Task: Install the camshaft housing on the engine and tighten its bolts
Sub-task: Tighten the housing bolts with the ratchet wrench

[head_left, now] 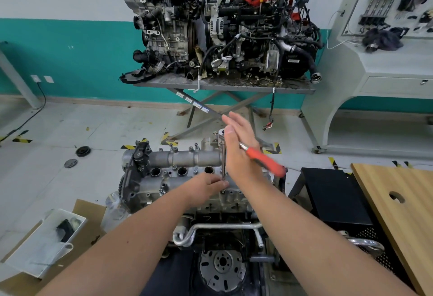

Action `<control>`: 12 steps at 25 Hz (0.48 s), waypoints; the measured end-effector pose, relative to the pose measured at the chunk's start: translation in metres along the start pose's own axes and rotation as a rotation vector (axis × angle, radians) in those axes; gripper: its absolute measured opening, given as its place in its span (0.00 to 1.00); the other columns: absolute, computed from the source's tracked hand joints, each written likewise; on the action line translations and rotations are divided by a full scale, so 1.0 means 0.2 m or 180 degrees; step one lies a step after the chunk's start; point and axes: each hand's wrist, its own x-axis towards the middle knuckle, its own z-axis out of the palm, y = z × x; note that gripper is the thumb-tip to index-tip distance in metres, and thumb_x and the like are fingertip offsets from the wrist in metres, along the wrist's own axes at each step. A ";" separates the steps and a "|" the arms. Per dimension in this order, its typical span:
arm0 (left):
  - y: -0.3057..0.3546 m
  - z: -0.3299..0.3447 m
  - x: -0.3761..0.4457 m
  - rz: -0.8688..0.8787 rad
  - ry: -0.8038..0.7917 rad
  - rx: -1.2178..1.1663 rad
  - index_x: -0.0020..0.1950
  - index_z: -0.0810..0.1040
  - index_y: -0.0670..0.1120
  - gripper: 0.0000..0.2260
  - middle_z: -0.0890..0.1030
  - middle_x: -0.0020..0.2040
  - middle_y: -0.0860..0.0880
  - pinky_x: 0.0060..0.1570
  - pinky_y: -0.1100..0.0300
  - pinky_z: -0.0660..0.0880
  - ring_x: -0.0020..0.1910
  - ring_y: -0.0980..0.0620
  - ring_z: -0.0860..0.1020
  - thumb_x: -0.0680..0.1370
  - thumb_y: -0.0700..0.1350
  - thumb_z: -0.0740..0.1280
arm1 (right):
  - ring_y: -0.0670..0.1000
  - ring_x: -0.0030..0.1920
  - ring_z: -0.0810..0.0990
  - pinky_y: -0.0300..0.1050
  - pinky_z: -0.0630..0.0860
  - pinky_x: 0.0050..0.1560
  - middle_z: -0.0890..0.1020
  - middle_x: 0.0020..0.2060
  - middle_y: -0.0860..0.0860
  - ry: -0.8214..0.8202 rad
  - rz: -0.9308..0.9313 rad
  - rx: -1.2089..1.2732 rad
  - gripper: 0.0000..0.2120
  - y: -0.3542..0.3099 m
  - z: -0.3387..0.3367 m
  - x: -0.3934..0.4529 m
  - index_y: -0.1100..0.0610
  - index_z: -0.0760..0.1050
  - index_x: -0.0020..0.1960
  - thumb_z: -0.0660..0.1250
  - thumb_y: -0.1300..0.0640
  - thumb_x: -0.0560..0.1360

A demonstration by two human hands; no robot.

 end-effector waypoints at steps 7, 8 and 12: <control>0.04 0.01 -0.03 0.0018 0.0161 0.0092 0.48 0.79 0.59 0.10 0.77 0.34 0.64 0.37 0.62 0.71 0.34 0.60 0.72 0.83 0.58 0.60 | 0.60 0.49 0.79 0.55 0.74 0.54 0.81 0.48 0.56 -0.0736 -0.1848 -0.2993 0.16 -0.06 0.03 0.06 0.60 0.79 0.61 0.63 0.61 0.75; 0.03 0.00 -0.02 -0.0009 0.0148 0.0117 0.56 0.79 0.59 0.11 0.80 0.44 0.59 0.46 0.58 0.74 0.43 0.57 0.75 0.83 0.58 0.59 | 0.60 0.51 0.78 0.58 0.72 0.59 0.79 0.50 0.55 -0.0960 -0.1689 -0.3309 0.19 -0.08 0.02 0.06 0.59 0.75 0.67 0.62 0.53 0.78; 0.05 0.04 -0.02 0.0097 0.0528 0.0769 0.60 0.77 0.47 0.17 0.81 0.54 0.45 0.56 0.50 0.72 0.54 0.45 0.77 0.84 0.56 0.56 | 0.57 0.54 0.75 0.58 0.68 0.62 0.76 0.57 0.54 -0.1721 -0.1334 -0.3863 0.28 -0.16 -0.04 0.08 0.55 0.62 0.76 0.49 0.41 0.83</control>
